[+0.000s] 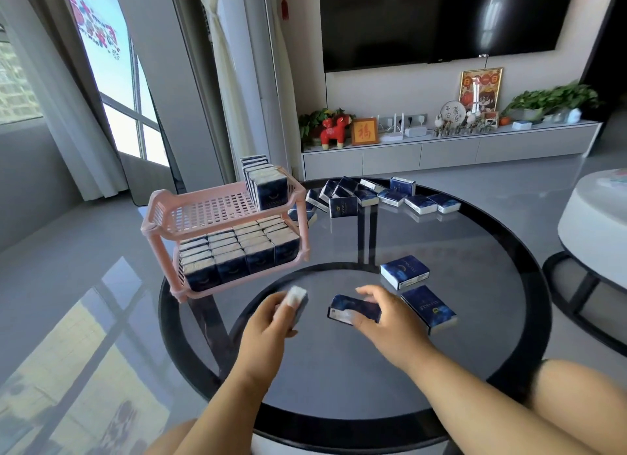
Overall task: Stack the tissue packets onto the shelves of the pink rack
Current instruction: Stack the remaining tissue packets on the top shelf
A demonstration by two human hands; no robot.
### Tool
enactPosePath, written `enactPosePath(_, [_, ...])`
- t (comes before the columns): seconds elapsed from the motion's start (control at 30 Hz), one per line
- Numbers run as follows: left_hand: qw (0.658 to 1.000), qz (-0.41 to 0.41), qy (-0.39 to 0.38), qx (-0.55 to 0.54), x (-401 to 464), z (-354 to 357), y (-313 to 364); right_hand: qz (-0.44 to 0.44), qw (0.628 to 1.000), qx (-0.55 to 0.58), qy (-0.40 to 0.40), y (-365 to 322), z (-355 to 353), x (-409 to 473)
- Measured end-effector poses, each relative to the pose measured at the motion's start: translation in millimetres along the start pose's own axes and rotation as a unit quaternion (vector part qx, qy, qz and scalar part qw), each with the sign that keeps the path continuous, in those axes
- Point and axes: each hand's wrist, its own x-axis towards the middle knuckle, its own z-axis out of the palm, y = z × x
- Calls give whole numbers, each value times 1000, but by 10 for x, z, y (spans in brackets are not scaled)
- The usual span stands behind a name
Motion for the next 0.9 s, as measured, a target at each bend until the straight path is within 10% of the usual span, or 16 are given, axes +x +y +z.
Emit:
enactPosePath(0.27, [924, -201, -58, -321, -31, 123, 114, -55, 992, 81, 81, -2, -17, -52])
enactPosePath(0.9, [988, -66, -133, -44, -49, 245, 70, -266, 964, -11, 15, -57, 31, -83])
